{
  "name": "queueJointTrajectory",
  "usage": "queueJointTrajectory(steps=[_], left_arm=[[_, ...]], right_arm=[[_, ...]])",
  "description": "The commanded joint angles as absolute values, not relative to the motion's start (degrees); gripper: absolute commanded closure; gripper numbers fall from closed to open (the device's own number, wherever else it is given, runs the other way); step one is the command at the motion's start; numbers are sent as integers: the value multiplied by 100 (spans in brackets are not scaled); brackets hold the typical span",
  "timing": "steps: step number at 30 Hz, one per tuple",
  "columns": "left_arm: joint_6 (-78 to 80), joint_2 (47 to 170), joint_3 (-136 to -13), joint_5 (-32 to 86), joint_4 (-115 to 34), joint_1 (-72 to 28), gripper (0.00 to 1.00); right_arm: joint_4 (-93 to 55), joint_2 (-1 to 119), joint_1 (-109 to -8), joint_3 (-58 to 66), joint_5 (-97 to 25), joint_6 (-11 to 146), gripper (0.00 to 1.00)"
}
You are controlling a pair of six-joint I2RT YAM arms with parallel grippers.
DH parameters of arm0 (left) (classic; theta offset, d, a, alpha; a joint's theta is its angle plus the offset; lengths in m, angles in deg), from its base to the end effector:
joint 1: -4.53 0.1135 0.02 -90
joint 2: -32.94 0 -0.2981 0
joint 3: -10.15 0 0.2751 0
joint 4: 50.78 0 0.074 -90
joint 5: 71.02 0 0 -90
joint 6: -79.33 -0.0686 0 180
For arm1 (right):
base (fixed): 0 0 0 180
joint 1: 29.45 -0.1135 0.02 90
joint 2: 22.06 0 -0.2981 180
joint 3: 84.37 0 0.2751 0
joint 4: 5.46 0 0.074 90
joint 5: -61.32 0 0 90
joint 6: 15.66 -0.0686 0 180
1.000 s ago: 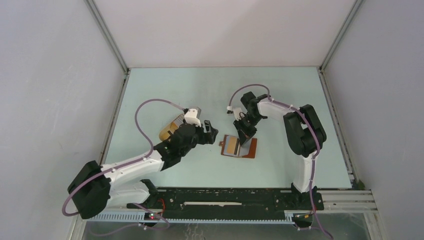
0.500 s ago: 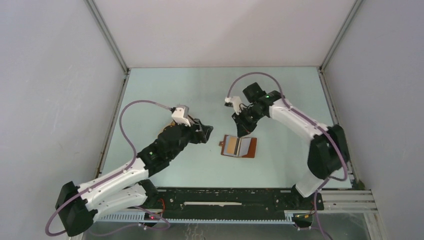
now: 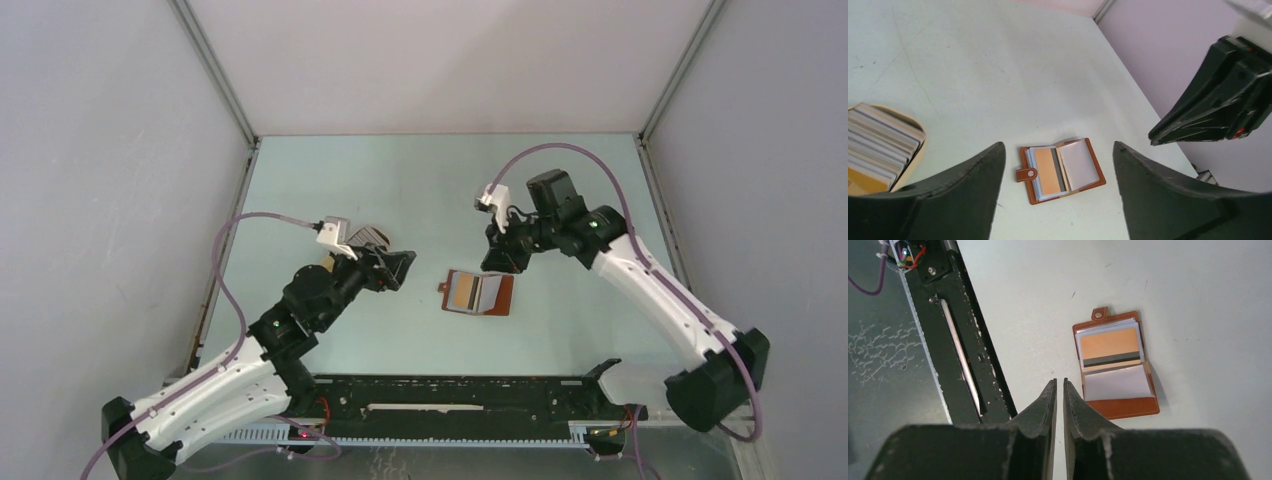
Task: Put the credit cards into the card holder
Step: Turn over the card slot in the card holder.
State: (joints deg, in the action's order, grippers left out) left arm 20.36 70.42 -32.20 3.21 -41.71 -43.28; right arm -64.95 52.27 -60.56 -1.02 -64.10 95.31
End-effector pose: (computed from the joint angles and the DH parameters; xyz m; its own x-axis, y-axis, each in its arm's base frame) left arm 0.1462 -0.1336 0.3080 -0.3159 -0.3902 -0.8649 0.4297 0.7539 -0.4970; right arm 0.2311 0.1859 0.3435 -0.3529 -0.5536 -0.7543 -0.9244 0.3309 0.1896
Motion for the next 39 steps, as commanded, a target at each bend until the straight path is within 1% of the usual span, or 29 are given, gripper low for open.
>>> queueJointTrajectory(steps=[1,2,3,4,5,6,7,8,10,12,13,15,18,19,22,25,29,33,39], left_arm=[[1980,7121,-2990,692,-4799,-4309,10],[2062,7164,-2923,672,-4944,-4306,3],[2138,7203,-2842,704,-5109,-4304,1],[2180,7243,-2786,759,-5273,-4291,0],[2225,7300,-2751,824,-5397,-4291,0],[2244,7354,-2732,948,-5536,-4281,0],[2242,7430,-2743,1086,-5623,-4278,0],[2239,7535,-2777,1249,-5695,-4276,0],[2257,7822,-2853,1467,-5715,-4279,4],[2316,8116,-2889,1546,-5684,-4282,14],[2369,8264,-2882,1592,-5713,-4280,20],[2479,8530,-2894,1713,-5844,-4273,29],[2717,8986,-2918,1737,-6054,-4274,40],[2796,9179,-2947,1762,-6125,-4275,43],[2854,9890,-3136,1832,-6287,-4270,51],[2811,10486,-3353,1723,-6411,-4275,58],[2807,11166,-3668,1712,-6570,-4274,64],[2902,11618,-3852,1668,-6627,-4280,64],[2884,11885,-3891,1559,-6721,-4346,62]], right_arm=[[-5762,4282,-5982,-330,-6548,9620,83],[-5563,4084,-5967,-475,-6523,9635,83],[-5323,3871,-5956,-654,-6505,9613,83],[-5053,3693,-5956,-841,-6506,9554,81],[-4782,3579,-5958,-1041,-6523,9514,76],[-4582,3555,-5991,-1215,-6509,9476,65],[-4440,3637,-6134,-1353,-6420,9525,58],[-4498,3851,-6320,-1358,-6170,9686,58],[-4983,4445,-6514,-1082,-5866,9854,63],[-5470,5016,-6441,-744,-6129,9758,76],[-5632,5219,-6315,-691,-6561,9710,79],[-5607,5461,-5970,-760,-7020,9544,86],[-5548,5941,-5382,-850,-7341,9279,96],[-5556,6108,-5218,-854,-7484,9207,98],[-5507,6467,-4968,-865,-7515,8998,100],[-5352,6675,-5022,-889,-7384,8820,100],[-5224,7005,-5164,-885,-7148,8598,100],[-5284,7453,-5259,-807,-7000,8490,100],[-5502,7963,-5308,-618,-6685,8504,100]])
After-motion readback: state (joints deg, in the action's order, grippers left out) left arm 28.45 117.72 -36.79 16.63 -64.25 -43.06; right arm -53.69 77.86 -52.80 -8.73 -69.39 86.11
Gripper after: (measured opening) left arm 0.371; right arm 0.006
